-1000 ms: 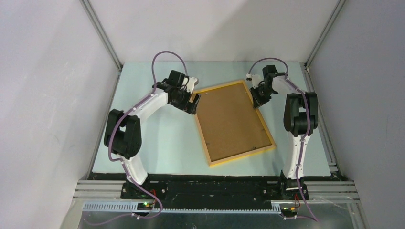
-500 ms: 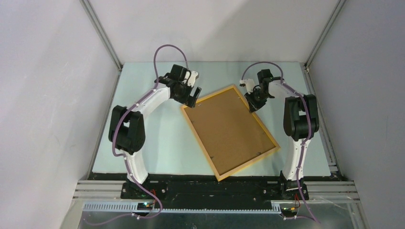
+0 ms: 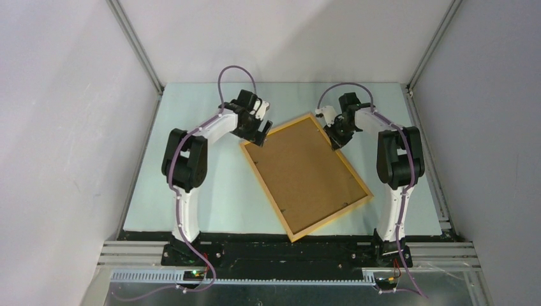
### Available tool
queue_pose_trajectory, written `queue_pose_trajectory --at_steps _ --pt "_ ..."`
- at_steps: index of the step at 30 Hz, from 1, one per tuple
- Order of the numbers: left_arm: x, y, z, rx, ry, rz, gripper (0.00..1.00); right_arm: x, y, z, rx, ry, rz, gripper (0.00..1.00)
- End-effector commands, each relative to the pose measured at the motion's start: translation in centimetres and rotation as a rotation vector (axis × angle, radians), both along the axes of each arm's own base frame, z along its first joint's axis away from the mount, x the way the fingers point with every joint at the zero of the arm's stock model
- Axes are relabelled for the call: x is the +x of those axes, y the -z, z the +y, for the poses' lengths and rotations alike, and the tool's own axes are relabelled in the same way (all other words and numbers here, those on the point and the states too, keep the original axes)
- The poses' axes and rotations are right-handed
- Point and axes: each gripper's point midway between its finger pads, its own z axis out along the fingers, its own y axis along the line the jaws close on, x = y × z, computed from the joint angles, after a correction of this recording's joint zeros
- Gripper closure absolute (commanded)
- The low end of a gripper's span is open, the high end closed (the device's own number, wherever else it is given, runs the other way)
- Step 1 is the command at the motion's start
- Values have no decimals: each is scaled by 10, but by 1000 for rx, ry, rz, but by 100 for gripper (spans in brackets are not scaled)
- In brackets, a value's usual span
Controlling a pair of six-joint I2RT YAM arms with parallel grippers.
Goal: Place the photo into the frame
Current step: Adjust the photo frame at the center of the board.
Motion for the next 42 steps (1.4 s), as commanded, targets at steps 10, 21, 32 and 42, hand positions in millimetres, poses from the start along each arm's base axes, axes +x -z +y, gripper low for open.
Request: queue_pose_trajectory --at_steps 10,21,32,42 --pt "22 9 -11 -41 -31 10 10 -2 -8 52 -19 -250 -31 100" --pt "31 16 -13 -145 -153 73 11 -10 -10 72 24 -302 -21 100" --pt "50 21 -19 -207 -184 90 25 -11 -19 88 56 -336 -35 100" --pt "30 33 -18 -233 -206 167 69 4 -21 88 31 -307 -56 100"
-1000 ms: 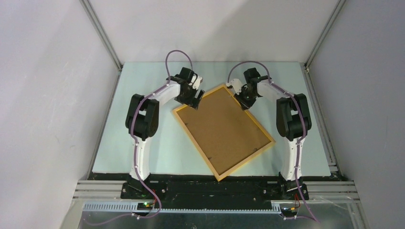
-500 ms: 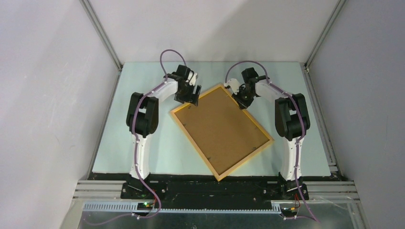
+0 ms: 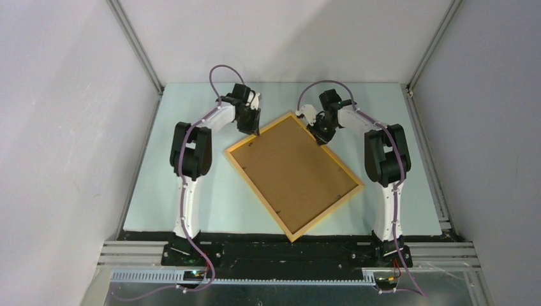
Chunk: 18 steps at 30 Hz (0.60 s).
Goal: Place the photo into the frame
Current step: Adjust the photo frame at the center of the board.
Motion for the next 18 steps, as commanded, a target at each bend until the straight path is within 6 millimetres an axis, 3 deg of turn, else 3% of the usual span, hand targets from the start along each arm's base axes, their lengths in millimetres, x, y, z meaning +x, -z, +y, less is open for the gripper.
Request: queue_pose_trajectory --at_steps 1,5,10,14,18 --pt "-19 9 -3 -29 -8 70 79 -16 -12 24 43 -68 61 98" --pt "-34 9 7 1 -20 86 99 -3 -15 19 56 9 58 81" --pt "-44 13 17 13 -41 108 100 10 -29 5 88 130 37 52" --pt "-55 16 24 -16 -88 152 100 16 -55 -18 131 274 2 26" --pt "-69 20 28 -61 -138 189 100 10 -70 -50 198 434 12 14"
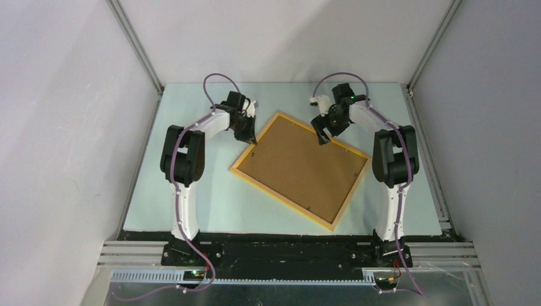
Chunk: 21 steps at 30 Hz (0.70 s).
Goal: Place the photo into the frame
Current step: Adjust the photo frame at the center of the board.
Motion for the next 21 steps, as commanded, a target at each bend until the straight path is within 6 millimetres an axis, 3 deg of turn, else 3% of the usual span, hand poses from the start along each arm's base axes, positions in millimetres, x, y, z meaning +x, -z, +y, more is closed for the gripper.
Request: queue_pose_trajectory --at_steps 1,4,7,13,21 --pt "-38 19 23 -3 -158 164 100 -4 -49 -36 106 231 -33 13" --pt "-48 24 26 -46 -196 182 100 -14 -57 -68 115 337 -53 7" --pt "-63 30 32 -98 -251 227 100 -32 -47 -96 98 437 -39 5" --pt "-75 31 37 -171 -318 232 100 -60 -36 -132 51 602 -6 8" --pt "-100 30 28 -273 -327 230 100 -80 -10 -124 125 664 122 19"
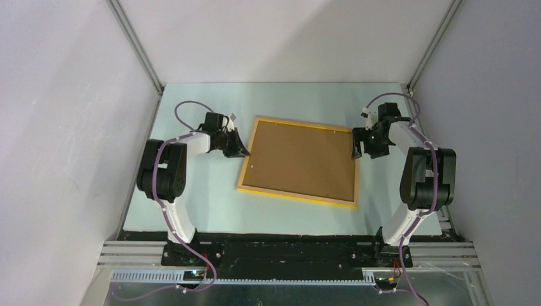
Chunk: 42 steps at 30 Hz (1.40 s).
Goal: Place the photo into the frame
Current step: Adjust the photo frame at the center of the board, then install the photo frame at the center of the board.
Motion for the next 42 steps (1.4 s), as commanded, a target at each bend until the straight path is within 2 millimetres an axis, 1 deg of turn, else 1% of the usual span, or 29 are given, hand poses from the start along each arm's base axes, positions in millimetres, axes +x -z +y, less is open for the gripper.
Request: queue_pose_trajectory --at_steps 1,5,6,10,15,18,19,21,23,24,25,26,27,28,31,33,35,37,42 --pt "-47 28 1 -33 -34 174 100 3 -2 9 66 47 -10 21" --pt "-52 21 -7 -89 10 155 100 1 11 12 100 46 29 30" --pt "-53 20 -8 -97 19 153 100 1 14 12 103 46 37 34" --pt "-57 16 -14 -134 62 149 100 4 23 7 83 43 42 45" --pt "-63 14 -17 -148 106 139 100 9 31 0 59 46 55 53" --pt "-63 12 -17 -144 118 123 96 16 30 -2 54 44 46 59" --pt "-62 11 -17 -143 121 115 94 16 33 -2 53 42 53 60" --pt "-62 8 -16 -131 127 99 90 21 32 -4 47 38 47 62" --pt "-61 6 -15 -115 133 81 83 24 31 -5 45 35 40 63" --pt "-59 5 -14 -106 133 69 78 27 30 -5 44 35 34 63" --pt "-58 4 -13 -101 132 66 72 29 29 -6 44 36 29 61" --pt "-56 4 -12 -90 130 60 69 30 28 -6 46 39 25 59" --pt "-55 6 -12 -82 129 62 65 33 27 -6 45 41 18 55" --pt "-52 6 -10 -68 127 53 63 35 26 -6 48 49 14 53" --pt "-45 7 -7 -29 115 36 53 42 21 -5 61 74 -3 40" --pt "-41 6 -5 -6 111 21 47 47 19 -5 67 88 -13 35" --pt "-37 4 -3 8 111 6 42 53 17 -4 74 102 -20 33" --pt "-34 2 -4 16 113 -7 40 58 17 -4 81 118 -21 32" --pt "-31 1 -5 37 127 -23 39 68 21 -6 81 149 -11 34"
